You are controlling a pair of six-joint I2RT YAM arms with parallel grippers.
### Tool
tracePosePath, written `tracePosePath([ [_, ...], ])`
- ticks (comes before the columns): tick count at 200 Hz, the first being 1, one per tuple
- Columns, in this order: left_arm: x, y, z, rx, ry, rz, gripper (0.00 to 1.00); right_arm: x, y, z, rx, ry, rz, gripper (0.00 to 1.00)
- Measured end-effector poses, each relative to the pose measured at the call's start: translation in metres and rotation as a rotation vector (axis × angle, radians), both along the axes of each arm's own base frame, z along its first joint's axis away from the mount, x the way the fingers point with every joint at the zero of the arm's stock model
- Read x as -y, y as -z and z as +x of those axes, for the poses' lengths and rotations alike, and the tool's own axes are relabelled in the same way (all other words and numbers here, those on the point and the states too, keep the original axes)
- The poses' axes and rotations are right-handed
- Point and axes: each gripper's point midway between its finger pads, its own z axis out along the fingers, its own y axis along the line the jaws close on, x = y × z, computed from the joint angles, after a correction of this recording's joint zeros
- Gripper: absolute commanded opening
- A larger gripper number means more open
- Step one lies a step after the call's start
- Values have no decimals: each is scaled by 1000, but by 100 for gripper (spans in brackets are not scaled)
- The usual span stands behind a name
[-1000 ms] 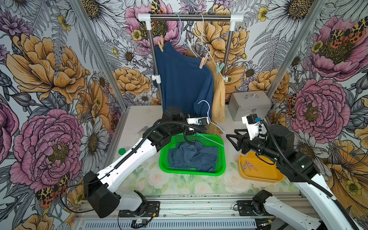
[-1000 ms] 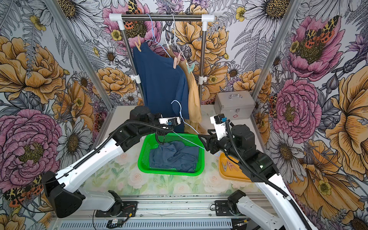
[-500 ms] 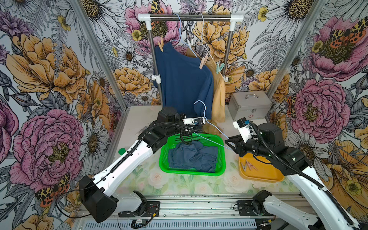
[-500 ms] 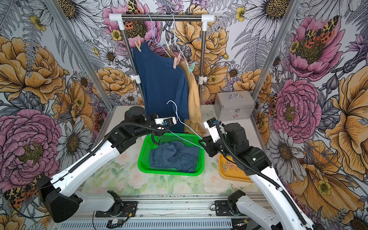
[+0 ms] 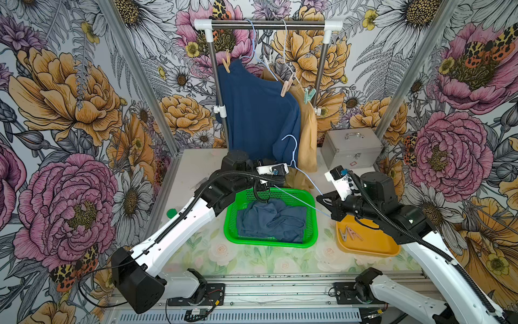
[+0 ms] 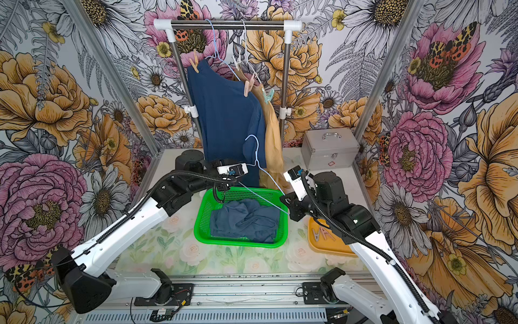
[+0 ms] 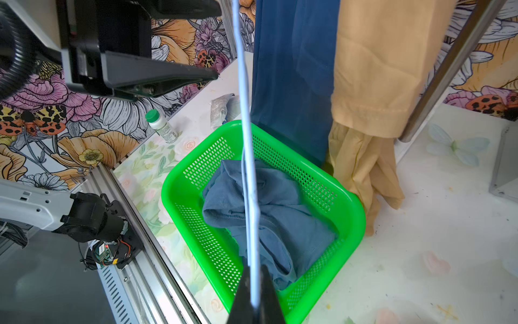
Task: Remove the clothespins securing t-shirts to the hanger
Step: Place the hanger on the clothes rail.
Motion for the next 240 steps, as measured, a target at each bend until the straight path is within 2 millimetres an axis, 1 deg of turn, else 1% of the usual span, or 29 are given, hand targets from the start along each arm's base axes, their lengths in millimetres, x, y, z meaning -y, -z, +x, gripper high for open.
tracePosePath([
  [17, -2, -3, 0, -20, -7, -26, 67, 3, -4, -1, 35, -2, -10, 0],
  [35, -10, -13, -2, -33, -24, -68, 70, 7, -15, -6, 91, -16, -21, 0],
  [50, -19, -28, -7, -32, -41, -117, 71, 9, -30, -10, 157, -34, -24, 0],
  [70, -34, -48, -15, -19, -68, -198, 72, 13, -57, -17, 264, -52, -23, 0],
  [88, -47, -58, -25, -12, -90, -259, 73, 16, -88, -19, 375, -58, -19, 0],
  [106, -56, -60, -31, -17, -108, -304, 74, 17, -128, -19, 498, -57, 2, 0],
  [124, -59, -53, -33, -42, -119, -324, 74, 17, -170, -19, 625, -51, 39, 0],
  [144, -59, -45, -32, -73, -127, -331, 74, 18, -211, -18, 743, -34, 72, 0],
  [156, -58, -42, -31, -87, -130, -336, 74, 19, -232, -15, 799, -14, 82, 0],
  [171, -56, -43, -30, -90, -128, -348, 75, 24, -253, -8, 856, 30, 78, 0],
  [184, -50, -44, -29, -92, -118, -359, 75, 29, -264, -1, 887, 79, 66, 0],
  [200, -39, -40, -28, -109, -97, -357, 75, 39, -269, 7, 902, 145, 42, 0],
  [222, -24, -31, -24, -132, -74, -343, 75, 52, -266, 19, 894, 229, 3, 0],
  [240, -15, -26, -20, -144, -63, -338, 75, 65, -260, 31, 875, 300, -30, 0],
])
